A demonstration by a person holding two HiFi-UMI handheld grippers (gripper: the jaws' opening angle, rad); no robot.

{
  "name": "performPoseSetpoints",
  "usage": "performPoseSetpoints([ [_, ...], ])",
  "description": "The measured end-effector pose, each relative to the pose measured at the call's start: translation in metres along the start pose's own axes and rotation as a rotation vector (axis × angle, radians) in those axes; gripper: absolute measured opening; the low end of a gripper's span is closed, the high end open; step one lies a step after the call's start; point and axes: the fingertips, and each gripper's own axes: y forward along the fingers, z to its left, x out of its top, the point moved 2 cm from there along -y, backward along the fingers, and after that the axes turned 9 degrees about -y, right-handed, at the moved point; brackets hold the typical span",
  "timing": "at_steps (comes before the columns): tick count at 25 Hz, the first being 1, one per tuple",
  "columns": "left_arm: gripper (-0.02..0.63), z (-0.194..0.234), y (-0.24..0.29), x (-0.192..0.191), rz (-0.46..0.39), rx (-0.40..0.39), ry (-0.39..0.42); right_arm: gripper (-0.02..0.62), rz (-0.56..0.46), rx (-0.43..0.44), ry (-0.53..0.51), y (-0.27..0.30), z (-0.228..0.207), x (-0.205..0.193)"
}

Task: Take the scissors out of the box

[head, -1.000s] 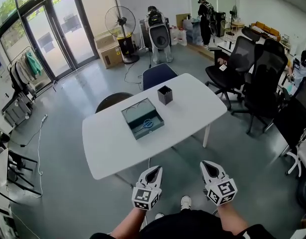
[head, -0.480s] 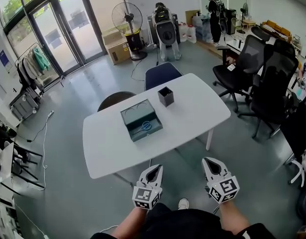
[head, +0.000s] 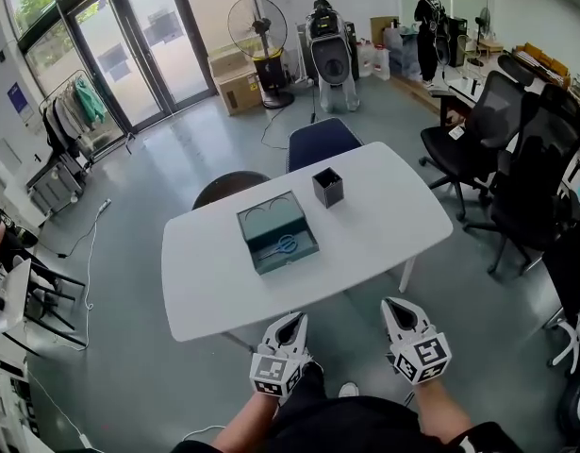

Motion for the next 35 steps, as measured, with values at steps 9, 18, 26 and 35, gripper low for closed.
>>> performPoseSetpoints([
  [9,0.008,0.075,0.048,0.032,-0.030,0.027,0.000,0.006,-0.007,0.038,-0.036,0.102,-0.015,0.019],
  [18,0.008,0.166,0.089,0.080,-0.044,0.038,0.017,0.006,-0.021,0.060,-0.068,0.208,-0.017,0.055],
  [26,0.008,0.244,0.102,0.090,-0.057,0.061,-0.003,0.006,-0.024,0.060,-0.064,0.288,-0.001,0.060],
  [35,0.008,0.291,0.110,0.091,-0.048,0.105,-0.019,0.006,0.019,0.072,-0.033,0.336,-0.009,0.044],
])
